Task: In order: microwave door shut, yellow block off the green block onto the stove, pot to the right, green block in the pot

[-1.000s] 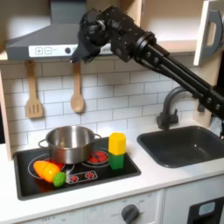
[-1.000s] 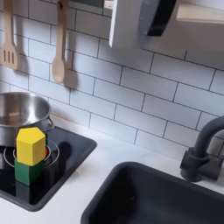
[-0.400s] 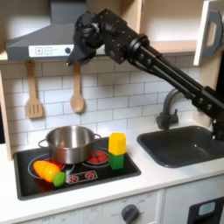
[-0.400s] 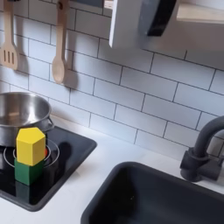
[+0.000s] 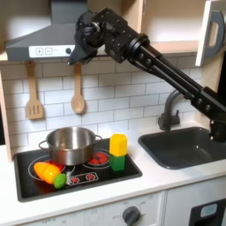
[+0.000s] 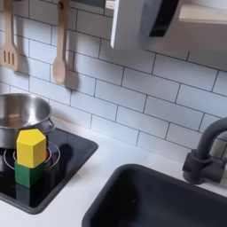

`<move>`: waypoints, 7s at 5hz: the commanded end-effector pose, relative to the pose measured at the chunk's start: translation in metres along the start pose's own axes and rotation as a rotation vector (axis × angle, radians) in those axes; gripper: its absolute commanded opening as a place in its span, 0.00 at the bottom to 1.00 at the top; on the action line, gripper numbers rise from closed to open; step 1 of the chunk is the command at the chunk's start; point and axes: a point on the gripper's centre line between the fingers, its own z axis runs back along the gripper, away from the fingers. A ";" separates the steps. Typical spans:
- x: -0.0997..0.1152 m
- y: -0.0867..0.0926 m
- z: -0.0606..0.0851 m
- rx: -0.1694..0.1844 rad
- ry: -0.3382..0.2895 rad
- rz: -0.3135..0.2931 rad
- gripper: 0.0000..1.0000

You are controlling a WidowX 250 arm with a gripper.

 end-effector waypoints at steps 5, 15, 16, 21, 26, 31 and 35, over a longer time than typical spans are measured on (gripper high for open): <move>0.004 -0.004 -0.006 -0.005 0.010 0.000 0.00; -0.125 0.012 0.028 0.062 0.502 -0.067 0.00; -0.138 0.014 0.033 0.090 0.548 -0.089 0.00; -0.186 -0.002 0.052 0.058 0.662 -0.243 0.00; -0.234 -0.019 0.104 0.038 0.811 -0.412 0.00; -0.239 -0.032 0.138 -0.061 0.776 -0.483 1.00; -0.253 -0.031 0.134 0.041 0.896 -0.593 1.00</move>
